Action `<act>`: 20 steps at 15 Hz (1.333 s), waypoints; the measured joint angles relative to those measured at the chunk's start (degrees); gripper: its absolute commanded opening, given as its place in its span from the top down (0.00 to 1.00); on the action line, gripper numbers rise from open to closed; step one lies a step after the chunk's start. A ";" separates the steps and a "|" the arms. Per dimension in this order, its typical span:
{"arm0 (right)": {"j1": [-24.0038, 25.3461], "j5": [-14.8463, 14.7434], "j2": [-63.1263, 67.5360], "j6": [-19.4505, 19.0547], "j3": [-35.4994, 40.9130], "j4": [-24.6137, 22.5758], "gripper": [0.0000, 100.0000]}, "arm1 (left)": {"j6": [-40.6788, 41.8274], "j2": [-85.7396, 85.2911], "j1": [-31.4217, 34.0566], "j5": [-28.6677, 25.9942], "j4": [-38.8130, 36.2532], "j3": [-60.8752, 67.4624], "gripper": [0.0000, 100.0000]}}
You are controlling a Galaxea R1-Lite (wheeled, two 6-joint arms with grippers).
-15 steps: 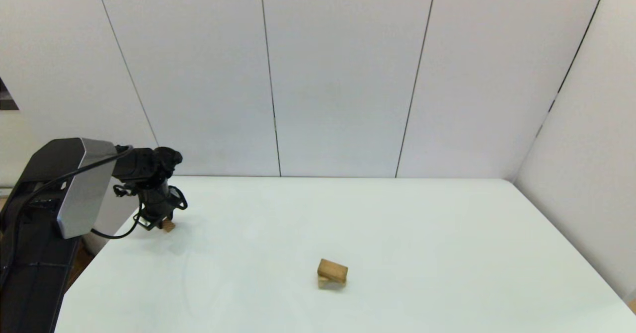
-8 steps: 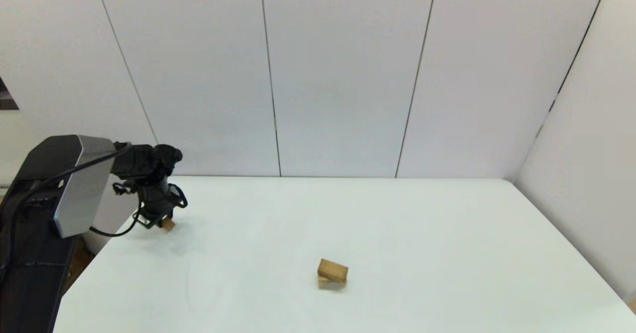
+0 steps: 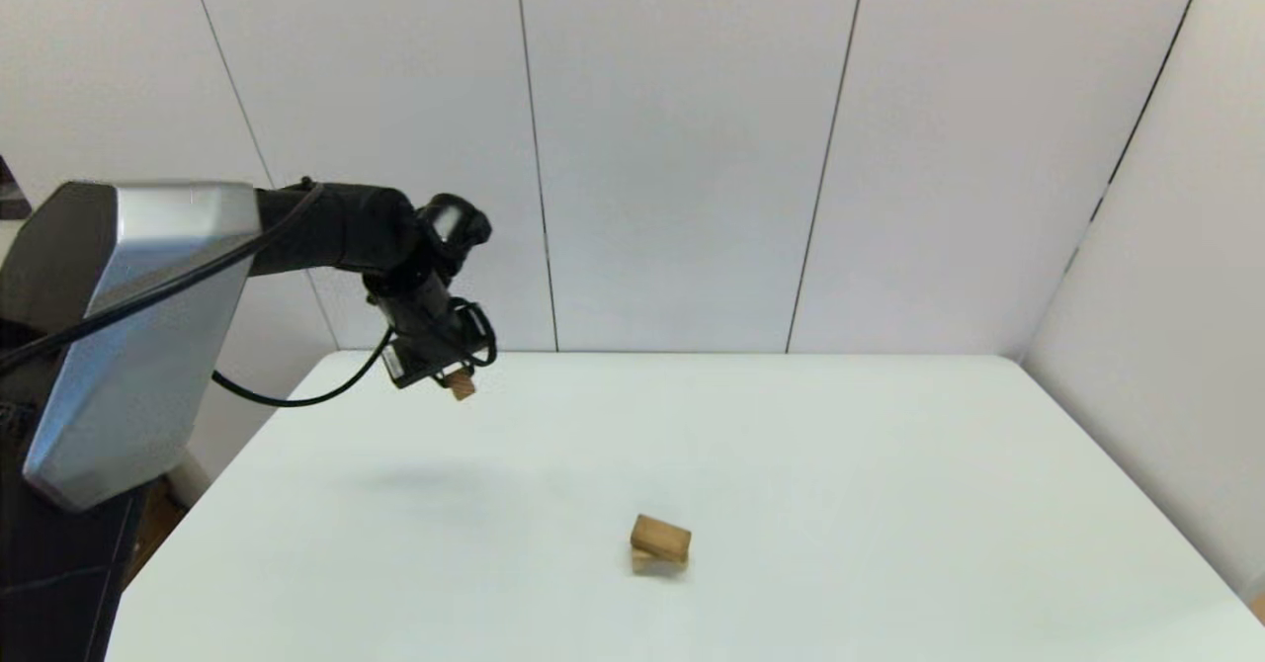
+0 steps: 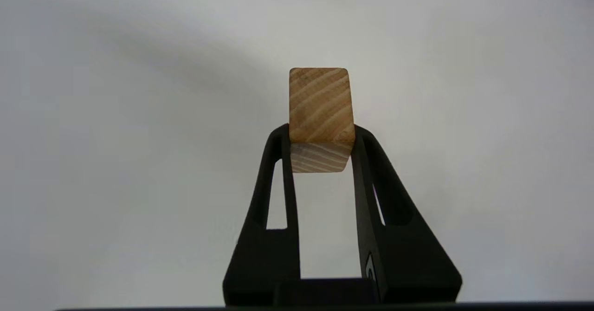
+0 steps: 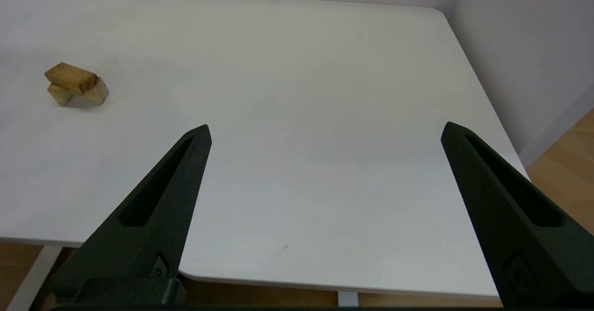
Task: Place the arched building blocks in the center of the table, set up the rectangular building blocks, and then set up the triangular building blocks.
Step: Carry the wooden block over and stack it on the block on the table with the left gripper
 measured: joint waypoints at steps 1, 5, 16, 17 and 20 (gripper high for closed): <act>-0.02 0.02 0.00 0.00 0.00 0.00 0.00 | 4.35 -1.57 -2.71 -0.66 0.41 0.00 1.00; 0.00 0.02 0.00 0.00 0.00 0.02 0.00 | 23.31 -5.62 -11.67 -6.70 6.68 0.00 1.00; -0.02 0.00 0.00 0.00 0.00 0.00 0.00 | 68.95 -7.00 -16.98 -16.40 14.62 0.00 1.00; -0.02 0.00 0.00 0.01 0.00 0.00 0.00 | 72.58 -6.42 -16.99 -17.10 14.58 0.00 1.00; -0.02 0.02 0.00 0.01 0.00 0.00 0.00 | 77.19 -4.46 -17.96 -17.66 14.42 0.00 1.00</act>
